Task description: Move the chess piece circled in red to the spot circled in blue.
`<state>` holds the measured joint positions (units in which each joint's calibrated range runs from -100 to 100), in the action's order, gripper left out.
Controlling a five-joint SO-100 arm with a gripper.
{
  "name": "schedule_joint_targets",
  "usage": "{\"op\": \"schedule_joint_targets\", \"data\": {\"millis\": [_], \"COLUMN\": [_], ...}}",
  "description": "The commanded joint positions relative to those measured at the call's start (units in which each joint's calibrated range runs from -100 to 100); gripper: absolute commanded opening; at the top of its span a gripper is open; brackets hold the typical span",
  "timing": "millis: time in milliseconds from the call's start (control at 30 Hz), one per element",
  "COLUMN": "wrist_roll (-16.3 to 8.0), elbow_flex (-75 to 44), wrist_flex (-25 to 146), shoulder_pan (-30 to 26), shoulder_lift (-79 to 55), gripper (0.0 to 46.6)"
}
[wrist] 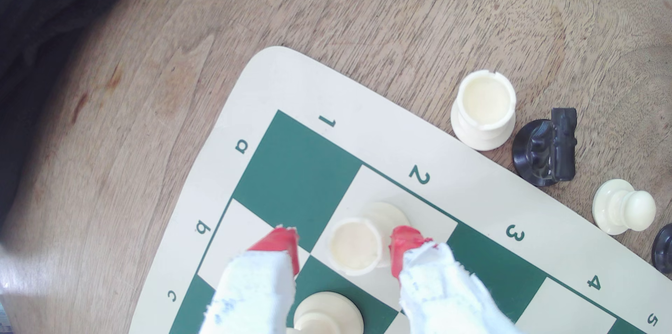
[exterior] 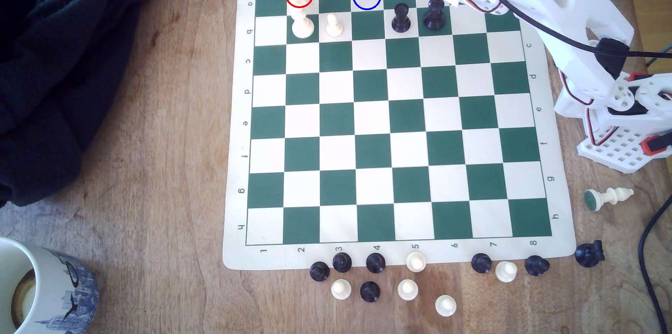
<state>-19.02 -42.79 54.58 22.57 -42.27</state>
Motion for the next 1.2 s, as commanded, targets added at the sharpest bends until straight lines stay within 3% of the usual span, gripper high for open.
{"op": "schedule_joint_targets", "data": {"millis": [0, 667, 1167], "wrist_roll": [0.15, 0.1, 0.15], "elbow_flex": [-5.89, -6.8, -6.89], "wrist_flex": [-1.26, -2.25, -2.41], "shoulder_pan": [0.0, -0.16, -0.47], "shoulder_lift": [1.69, 0.5, -0.17], "gripper": [14.0, 10.9, 11.4]}}
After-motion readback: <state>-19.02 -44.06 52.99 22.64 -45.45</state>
